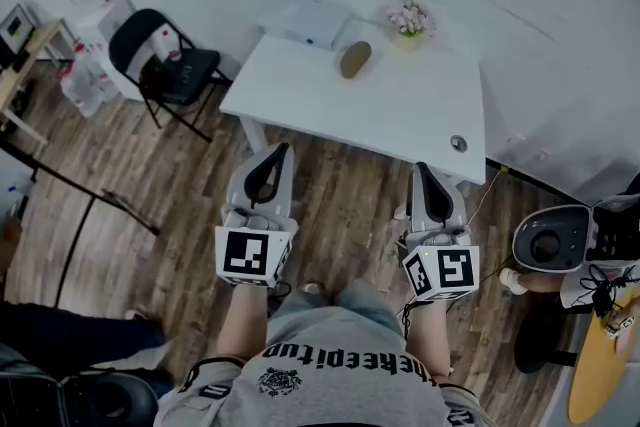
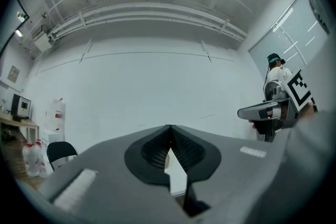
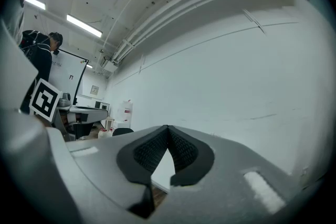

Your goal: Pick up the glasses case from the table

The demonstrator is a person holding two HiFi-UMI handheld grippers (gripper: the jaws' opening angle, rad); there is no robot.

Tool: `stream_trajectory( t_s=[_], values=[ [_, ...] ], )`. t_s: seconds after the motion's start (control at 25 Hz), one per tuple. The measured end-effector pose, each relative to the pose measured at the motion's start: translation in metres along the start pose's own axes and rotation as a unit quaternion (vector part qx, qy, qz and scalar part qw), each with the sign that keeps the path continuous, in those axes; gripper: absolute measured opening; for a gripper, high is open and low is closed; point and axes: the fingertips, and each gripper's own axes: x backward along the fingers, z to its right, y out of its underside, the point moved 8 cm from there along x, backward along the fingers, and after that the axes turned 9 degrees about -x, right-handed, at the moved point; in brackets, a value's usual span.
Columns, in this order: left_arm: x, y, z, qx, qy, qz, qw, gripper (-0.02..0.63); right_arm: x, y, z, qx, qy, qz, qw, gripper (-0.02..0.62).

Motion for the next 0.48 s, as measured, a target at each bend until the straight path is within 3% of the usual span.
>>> stream_trajectory(
  t_s=[0.48],
  values=[
    [-0.046, 0.015, -0.004, 0.008, 0.015, -0.011, 0.9998, 0.018, -0.04, 0.01, 0.027, -0.005, -0.002, -0.011, 1.0, 0.002]
  ],
)
